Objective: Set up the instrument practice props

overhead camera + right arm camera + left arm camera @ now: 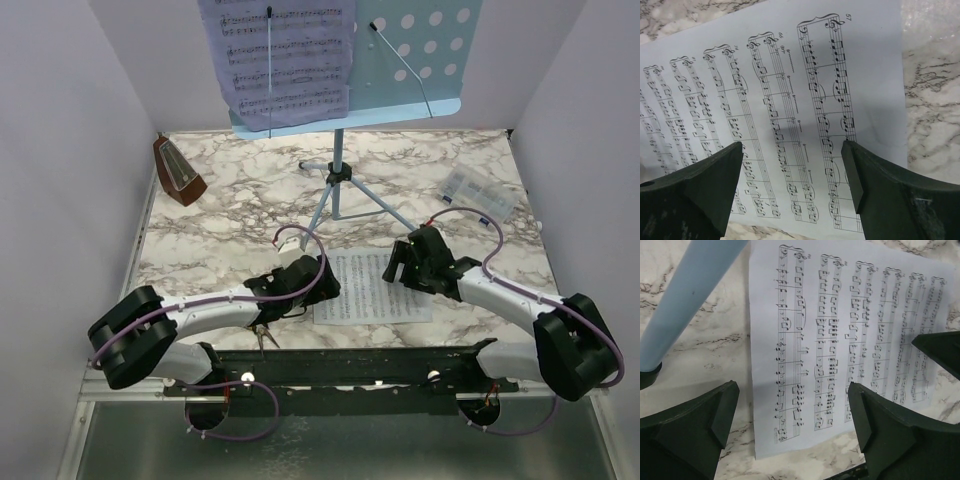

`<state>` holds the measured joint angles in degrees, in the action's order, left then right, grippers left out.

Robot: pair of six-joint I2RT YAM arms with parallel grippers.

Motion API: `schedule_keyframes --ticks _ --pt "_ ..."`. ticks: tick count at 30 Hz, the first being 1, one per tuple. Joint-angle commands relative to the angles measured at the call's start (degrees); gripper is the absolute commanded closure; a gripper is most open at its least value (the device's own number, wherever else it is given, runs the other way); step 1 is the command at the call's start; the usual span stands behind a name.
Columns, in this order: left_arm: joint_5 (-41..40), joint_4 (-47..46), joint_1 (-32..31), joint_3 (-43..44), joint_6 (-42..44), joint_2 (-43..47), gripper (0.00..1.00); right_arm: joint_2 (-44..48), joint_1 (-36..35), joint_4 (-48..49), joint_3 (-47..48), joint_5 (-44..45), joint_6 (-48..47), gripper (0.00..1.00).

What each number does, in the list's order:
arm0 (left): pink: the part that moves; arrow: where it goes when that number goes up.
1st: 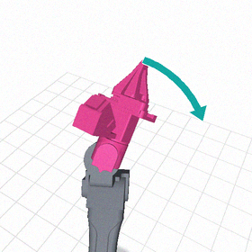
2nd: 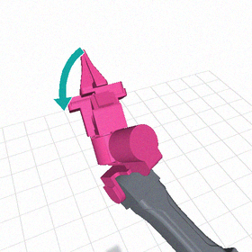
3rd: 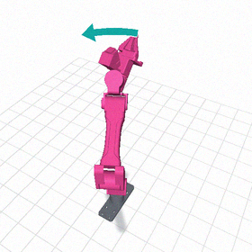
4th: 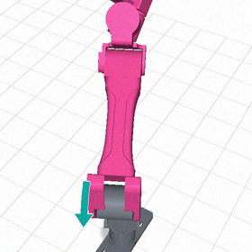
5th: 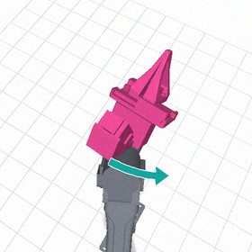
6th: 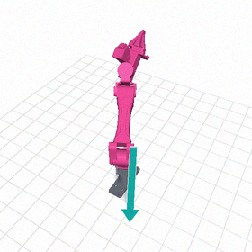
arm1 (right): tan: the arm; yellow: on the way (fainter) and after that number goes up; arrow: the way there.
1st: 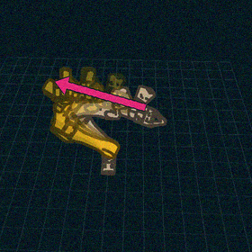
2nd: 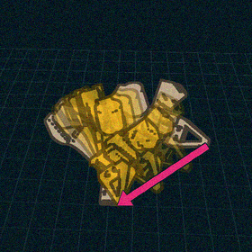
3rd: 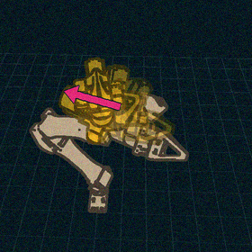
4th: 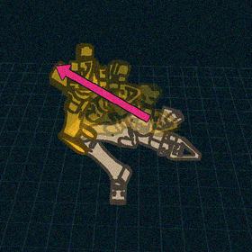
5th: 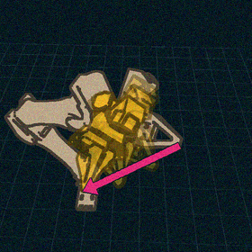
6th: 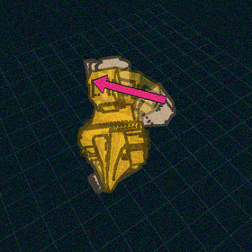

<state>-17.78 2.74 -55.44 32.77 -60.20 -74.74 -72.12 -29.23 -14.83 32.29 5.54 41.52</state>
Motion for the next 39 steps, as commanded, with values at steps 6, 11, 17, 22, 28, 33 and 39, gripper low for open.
schedule_keyframes --ticks 6,11,17,22,28,33,39 --pt "-0.93 -2.48 0.33 1.30 -6.69 -6.12 0.01 -2.44 0.05 1.80 -0.67 -2.29 0.07 0.12" --pt "3.31 -8.20 2.16 -1.08 -12.55 -5.98 0.01 -1.41 0.06 3.12 -1.33 -3.66 -0.42 0.12" --pt "3.65 -12.13 2.18 -1.63 -11.69 -1.08 0.01 -2.37 0.08 4.17 -1.70 -5.07 -0.74 0.12" --pt "5.62 -17.59 2.34 -3.87 -13.52 2.07 0.05 -2.66 0.06 5.34 -1.77 -7.03 -0.64 0.12" --pt "5.54 -17.01 2.89 -4.19 -15.43 -0.48 0.10 -2.01 0.07 5.41 -1.44 -7.91 -0.95 0.12" --pt "6.00 -16.28 3.75 -4.21 -16.12 -4.09 0.28 -0.33 0.06 4.91 -1.35 -8.75 -0.99 0.12" --pt "6.24 -15.94 3.88 -3.03 -11.08 -2.44 0.67 4.14 0.10 3.16 -0.70 -8.88 -1.91 0.12"
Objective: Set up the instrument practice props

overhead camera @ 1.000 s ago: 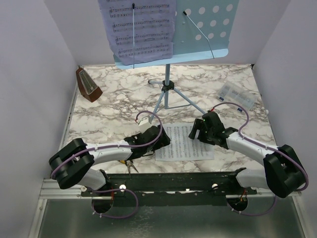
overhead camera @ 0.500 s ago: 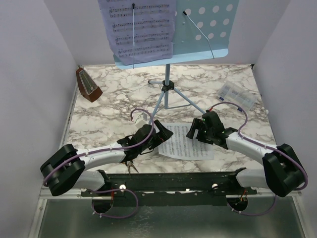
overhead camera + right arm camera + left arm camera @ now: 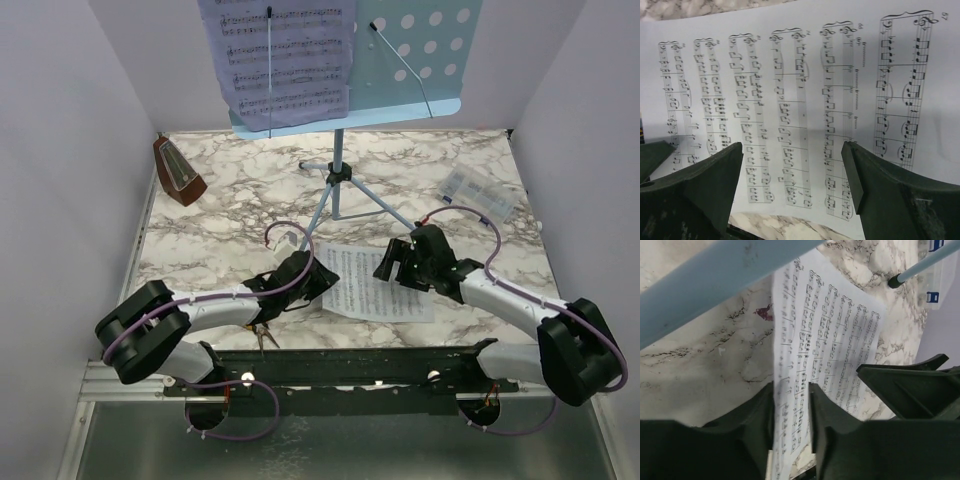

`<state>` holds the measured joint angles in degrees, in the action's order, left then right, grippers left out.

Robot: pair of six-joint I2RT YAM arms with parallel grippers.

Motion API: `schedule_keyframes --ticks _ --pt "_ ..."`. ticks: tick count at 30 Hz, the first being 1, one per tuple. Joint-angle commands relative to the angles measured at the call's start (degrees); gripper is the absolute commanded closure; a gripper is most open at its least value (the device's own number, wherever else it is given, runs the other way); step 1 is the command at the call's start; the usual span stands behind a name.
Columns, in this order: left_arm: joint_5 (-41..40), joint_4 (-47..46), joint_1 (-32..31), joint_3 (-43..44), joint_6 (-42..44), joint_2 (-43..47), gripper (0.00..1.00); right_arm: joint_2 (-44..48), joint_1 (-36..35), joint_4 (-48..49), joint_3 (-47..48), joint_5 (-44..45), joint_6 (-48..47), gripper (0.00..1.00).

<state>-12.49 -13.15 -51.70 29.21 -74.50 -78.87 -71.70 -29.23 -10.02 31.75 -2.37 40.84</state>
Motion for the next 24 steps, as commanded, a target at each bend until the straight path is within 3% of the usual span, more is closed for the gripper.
schedule_keyframes --ticks 1,5,12,17,24 --pt "1.02 0.13 0.14 0.77 4.74 2.52 0.72 4.99 0.07 -2.19 0.01 -1.05 -1.60 0.12" --pt "2.68 0.07 0.32 2.26 11.53 7.27 0.87 10.02 0.06 -4.77 1.69 -1.15 -2.66 0.11" --pt "3.62 -0.59 0.65 3.42 22.43 20.06 1.00 22.31 0.08 -3.63 2.28 -5.13 0.02 0.06" --pt "2.04 -7.25 1.74 1.78 20.48 26.69 1.00 28.98 0.06 8.70 -2.86 -16.87 11.83 0.02" --pt "0.68 -17.54 3.72 0.50 14.34 28.22 1.00 26.99 0.08 28.23 -12.31 -27.41 32.85 0.00"
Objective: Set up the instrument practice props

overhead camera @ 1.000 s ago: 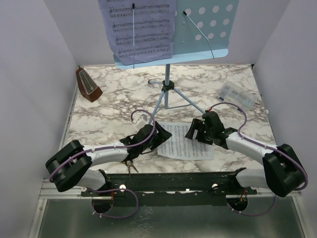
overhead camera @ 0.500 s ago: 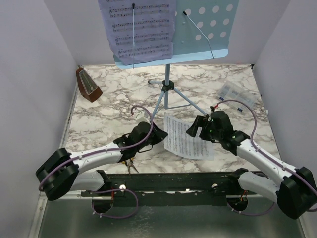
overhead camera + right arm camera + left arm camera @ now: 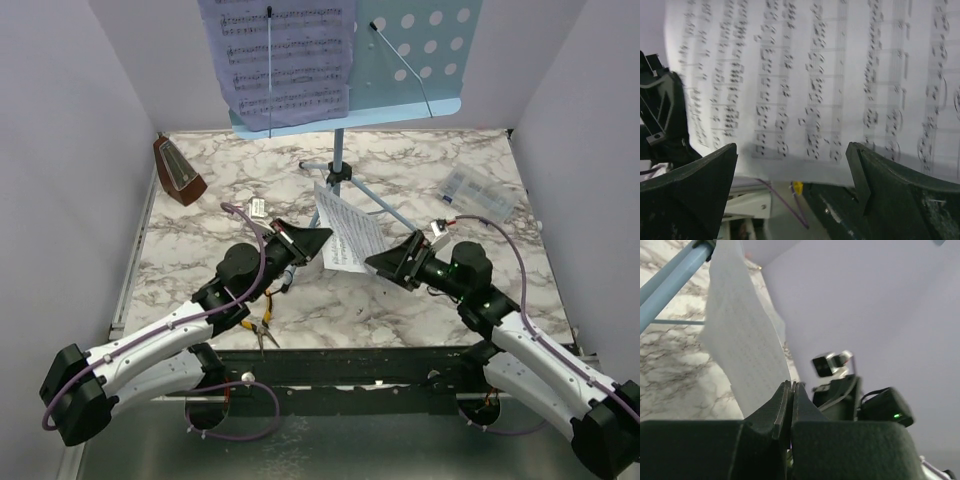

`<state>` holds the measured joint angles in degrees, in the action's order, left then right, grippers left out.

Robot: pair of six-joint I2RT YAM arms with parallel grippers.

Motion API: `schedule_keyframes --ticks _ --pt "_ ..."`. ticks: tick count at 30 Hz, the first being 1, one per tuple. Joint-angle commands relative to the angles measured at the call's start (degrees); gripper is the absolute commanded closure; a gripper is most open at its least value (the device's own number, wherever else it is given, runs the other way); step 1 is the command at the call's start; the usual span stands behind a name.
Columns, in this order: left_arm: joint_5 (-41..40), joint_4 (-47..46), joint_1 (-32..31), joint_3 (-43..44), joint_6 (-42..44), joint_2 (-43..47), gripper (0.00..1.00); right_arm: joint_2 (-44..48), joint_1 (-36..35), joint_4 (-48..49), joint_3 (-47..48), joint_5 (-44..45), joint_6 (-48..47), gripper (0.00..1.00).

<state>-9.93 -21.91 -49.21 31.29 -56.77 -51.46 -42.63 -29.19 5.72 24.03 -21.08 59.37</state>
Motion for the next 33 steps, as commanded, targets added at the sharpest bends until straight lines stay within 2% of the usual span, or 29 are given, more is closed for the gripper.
schedule_keyframes --ticks 1,3,6,9,12,21,26,33 --pt "-2.13 -10.35 1.83 -2.13 -4.11 0.98 1.00 -2.82 0.01 14.04 -5.45 -9.45 16.04 0.00" --pt "-2.54 -13.03 3.05 -3.44 -6.26 1.27 1.00 -4.31 0.01 17.16 -7.32 -11.06 19.34 0.00" --pt "-2.10 -17.88 4.49 -5.79 -9.62 1.14 1.00 -6.17 0.06 27.70 -11.80 -12.12 27.65 0.01" --pt "-1.76 -21.08 4.91 -6.88 -10.78 0.75 1.00 -7.58 0.04 42.47 -18.52 -9.52 40.10 0.00" --pt "-1.87 -24.23 5.00 -8.12 -11.33 0.44 1.00 -8.20 -0.02 49.03 -22.61 -5.50 50.52 0.00" --pt "1.26 -29.65 5.05 -8.35 -12.46 -2.66 1.00 -7.71 -0.03 43.70 -23.42 6.80 67.39 0.00" --pt "3.22 -31.05 5.09 -8.79 -12.65 -3.55 1.00 -7.86 -0.01 38.86 -21.72 10.49 71.30 0.03" --pt "4.07 -32.31 5.09 -10.11 -12.22 -3.47 1.00 -9.76 -0.08 34.21 -17.03 10.89 71.21 0.22"
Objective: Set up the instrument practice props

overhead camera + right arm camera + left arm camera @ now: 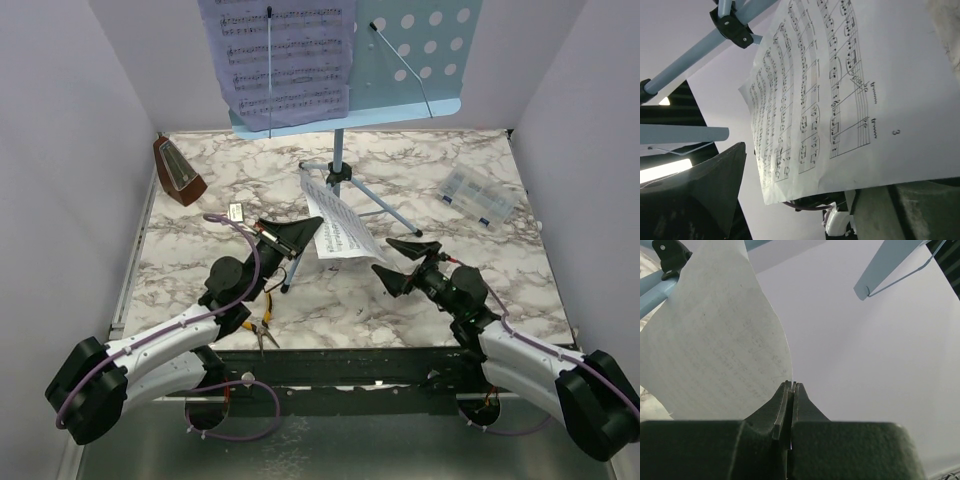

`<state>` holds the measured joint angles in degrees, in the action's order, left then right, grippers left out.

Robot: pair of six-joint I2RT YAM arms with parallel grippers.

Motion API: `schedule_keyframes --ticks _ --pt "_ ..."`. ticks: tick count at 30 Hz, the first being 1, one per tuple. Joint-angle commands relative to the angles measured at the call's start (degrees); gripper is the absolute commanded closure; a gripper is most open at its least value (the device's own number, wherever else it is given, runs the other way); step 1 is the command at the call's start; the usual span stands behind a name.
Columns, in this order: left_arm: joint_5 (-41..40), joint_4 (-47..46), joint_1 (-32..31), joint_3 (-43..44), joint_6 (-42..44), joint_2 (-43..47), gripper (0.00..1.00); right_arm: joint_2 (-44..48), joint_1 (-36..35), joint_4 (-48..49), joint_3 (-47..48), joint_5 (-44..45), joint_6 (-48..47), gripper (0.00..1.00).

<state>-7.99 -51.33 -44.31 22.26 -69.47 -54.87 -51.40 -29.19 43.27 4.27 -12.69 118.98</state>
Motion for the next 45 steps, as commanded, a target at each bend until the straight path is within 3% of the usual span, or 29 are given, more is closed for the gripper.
schedule_keyframes --ticks 1,10,13,14,16,17,19,21,23,26,29,30,31,33,36,37,41,45 --pt "2.33 -2.90 0.19 -1.23 1.02 0.09 1.00 -0.89 0.00 -4.16 3.05 2.72 11.78 0.26" --pt "2.66 -2.90 0.19 -4.21 4.79 3.13 1.00 3.44 -0.07 -19.51 7.40 7.64 12.90 0.51" --pt "4.57 -2.90 0.19 -4.66 6.56 3.75 1.00 2.47 -0.06 -18.72 6.70 7.47 12.47 0.71" --pt "5.81 -2.75 0.19 -4.76 7.32 4.23 0.96 1.92 -0.07 -16.74 5.99 6.92 12.17 0.81" --pt "7.29 -1.19 0.22 -5.29 8.03 5.72 0.62 1.16 -0.08 -12.03 3.42 6.47 10.54 0.99" --pt "7.49 0.79 0.24 -5.63 8.05 6.67 0.43 1.00 -0.08 -10.54 2.17 6.29 9.28 1.00" --pt "7.54 7.44 0.28 -5.76 8.63 10.37 0.22 1.94 -0.06 -8.56 -0.44 7.42 4.38 1.00" --pt "7.14 17.07 0.30 -5.13 10.85 14.90 0.11 4.73 0.01 -10.06 -2.73 9.31 -2.83 1.00" --pt "4.67 29.24 0.37 -3.58 13.02 20.43 0.08 9.70 0.01 -13.61 -4.80 10.83 -10.43 1.00" --pt "-2.32 47.08 0.54 -0.56 16.10 28.01 0.05 20.00 0.10 -29.76 -1.09 14.71 -27.83 1.00" --pt "-8.49 58.37 0.71 2.06 18.52 33.74 0.01 25.81 0.13 -44.50 6.62 18.90 -53.28 1.00" --pt "-10.35 59.80 0.70 3.56 20.46 35.43 0.01 26.26 0.10 -54.54 15.53 22.46 -74.80 1.00" --pt "-10.28 59.18 0.72 4.11 20.64 34.65 0.01 25.41 0.17 -55.80 18.19 21.29 -80.29 1.00" --pt "-7.79 56.37 0.72 5.76 22.07 31.16 0.01 22.33 0.12 -57.00 24.75 14.95 -92.20 1.00" --pt "-1.06 53.34 0.72 9.48 24.74 23.80 0.01 17.57 0.10 -55.89 32.14 -0.68 -98.84 1.00" --pt "1.56 52.92 0.77 11.54 25.70 20.37 0.01 15.91 0.10 -53.60 33.61 -9.96 -100.98 1.00" --pt "15.71 52.76 0.94 19.03 30.65 10.77 0.01 5.07 0.14 -56.00 46.09 -36.85 -102.46 1.00" --pt "31.60 46.99 1.14 19.68 33.44 8.94 0.01 -1.32 0.02 -60.63 55.58 -54.77 -102.46 0.99"
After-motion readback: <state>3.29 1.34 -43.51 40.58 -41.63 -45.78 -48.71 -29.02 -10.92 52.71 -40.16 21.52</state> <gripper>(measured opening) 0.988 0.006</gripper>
